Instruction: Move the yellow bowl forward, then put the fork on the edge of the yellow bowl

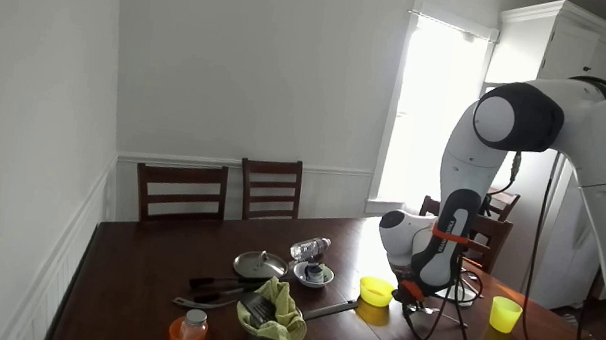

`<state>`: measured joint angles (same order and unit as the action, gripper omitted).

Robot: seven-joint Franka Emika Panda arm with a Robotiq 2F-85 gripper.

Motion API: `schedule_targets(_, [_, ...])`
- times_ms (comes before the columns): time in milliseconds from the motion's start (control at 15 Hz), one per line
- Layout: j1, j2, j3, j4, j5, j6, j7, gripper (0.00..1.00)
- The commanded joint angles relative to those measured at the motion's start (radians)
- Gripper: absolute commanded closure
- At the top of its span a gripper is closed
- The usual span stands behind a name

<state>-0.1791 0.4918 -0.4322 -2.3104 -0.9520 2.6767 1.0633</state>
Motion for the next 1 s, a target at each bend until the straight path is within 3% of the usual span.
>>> schedule_targets(0, [-0.008,-0.036,0.029,0.002,0.054,-0.006,-0.020,0.97])
schedule_targets(67, [0.001,-0.014,0.011,0.004,0.021,-0.001,-0.004,0.88])
schedule_targets(467, [0.004,-0.021,0.019,0.007,0.037,0.000,-0.007,0.88])
schedule_targets(533, [0.004,-0.021,0.019,0.007,0.037,0.000,-0.007,0.97])
schedule_targets(933, [-0.006,-0.032,0.044,0.022,0.115,-0.004,-0.026,0.97])
